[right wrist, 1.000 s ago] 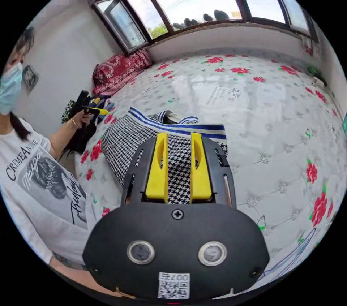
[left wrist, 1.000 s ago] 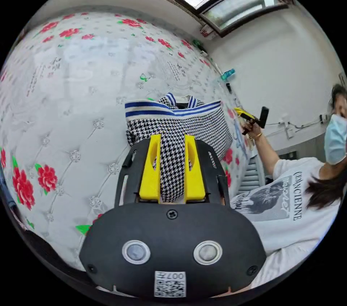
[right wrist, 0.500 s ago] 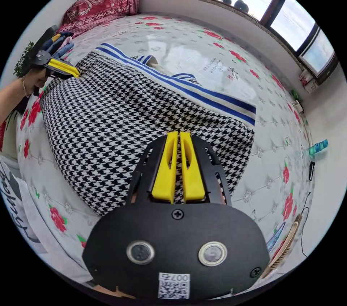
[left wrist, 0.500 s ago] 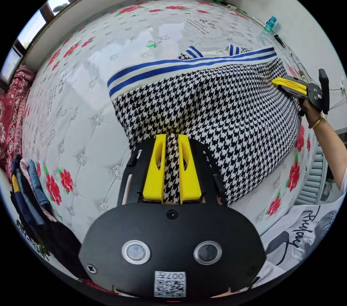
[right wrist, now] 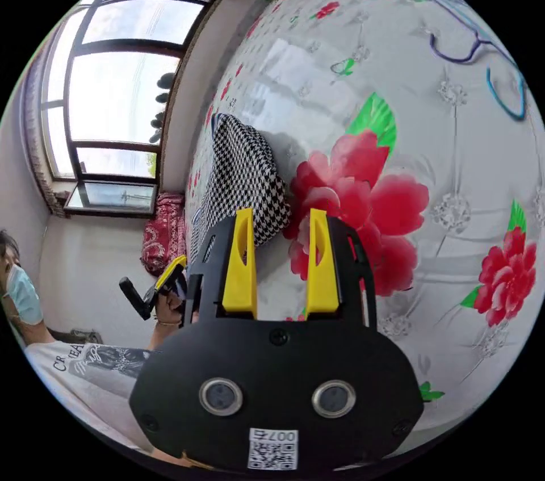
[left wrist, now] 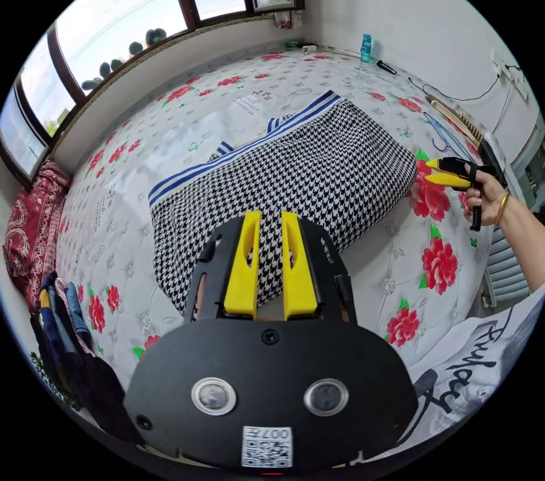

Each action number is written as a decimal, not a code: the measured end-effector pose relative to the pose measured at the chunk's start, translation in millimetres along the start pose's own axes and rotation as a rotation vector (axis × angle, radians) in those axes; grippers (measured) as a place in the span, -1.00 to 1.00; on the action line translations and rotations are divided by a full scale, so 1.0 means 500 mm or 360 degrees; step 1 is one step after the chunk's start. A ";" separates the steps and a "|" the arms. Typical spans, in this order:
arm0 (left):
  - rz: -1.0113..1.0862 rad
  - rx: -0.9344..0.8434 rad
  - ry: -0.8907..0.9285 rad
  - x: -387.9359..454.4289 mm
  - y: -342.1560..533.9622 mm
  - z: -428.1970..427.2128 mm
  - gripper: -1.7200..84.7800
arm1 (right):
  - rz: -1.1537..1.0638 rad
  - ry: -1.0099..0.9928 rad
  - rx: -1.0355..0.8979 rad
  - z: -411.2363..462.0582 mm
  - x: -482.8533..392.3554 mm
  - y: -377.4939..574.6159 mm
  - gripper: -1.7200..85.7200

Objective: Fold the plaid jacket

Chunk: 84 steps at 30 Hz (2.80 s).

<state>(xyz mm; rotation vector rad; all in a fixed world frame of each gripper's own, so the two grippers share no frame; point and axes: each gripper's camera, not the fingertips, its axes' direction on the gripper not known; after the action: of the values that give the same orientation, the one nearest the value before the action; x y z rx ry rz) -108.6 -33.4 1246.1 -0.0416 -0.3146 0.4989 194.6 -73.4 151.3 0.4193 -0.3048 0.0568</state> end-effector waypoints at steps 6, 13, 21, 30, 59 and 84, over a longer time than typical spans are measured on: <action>0.0108 -0.0023 0.0062 0.108 -0.011 0.071 -0.81 | 0.0268 -0.0465 -0.0047 0.089 0.082 -0.012 -0.74; 0.0183 -0.0256 0.0079 0.173 0.021 0.253 -0.84 | 0.0315 -0.0623 0.0075 0.064 0.067 -0.025 -0.85; 0.0186 -0.0269 -0.0016 0.216 0.027 0.304 -0.90 | -0.0405 -0.0077 0.0042 -0.004 -0.256 -0.070 -0.88; 0.0518 -0.0249 -0.0620 0.315 0.067 0.316 -0.98 | -0.2004 0.0320 -0.0398 0.213 -0.884 0.020 -0.89; -0.0991 0.0032 0.0001 -0.423 0.437 -0.166 -0.95 | -0.2452 0.0025 -0.1308 0.599 -0.905 0.109 -0.96; -0.1117 -0.0597 0.1000 -0.926 0.257 -0.091 -0.29 | -0.0531 -0.0534 -0.0879 0.373 -0.503 -0.323 -0.64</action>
<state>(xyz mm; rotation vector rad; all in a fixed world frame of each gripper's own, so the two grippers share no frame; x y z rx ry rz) -539.0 -139.8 1055.4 -0.4284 0.2050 -0.2847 -78.5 -295.1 173.7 -0.0776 -0.5578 -0.4209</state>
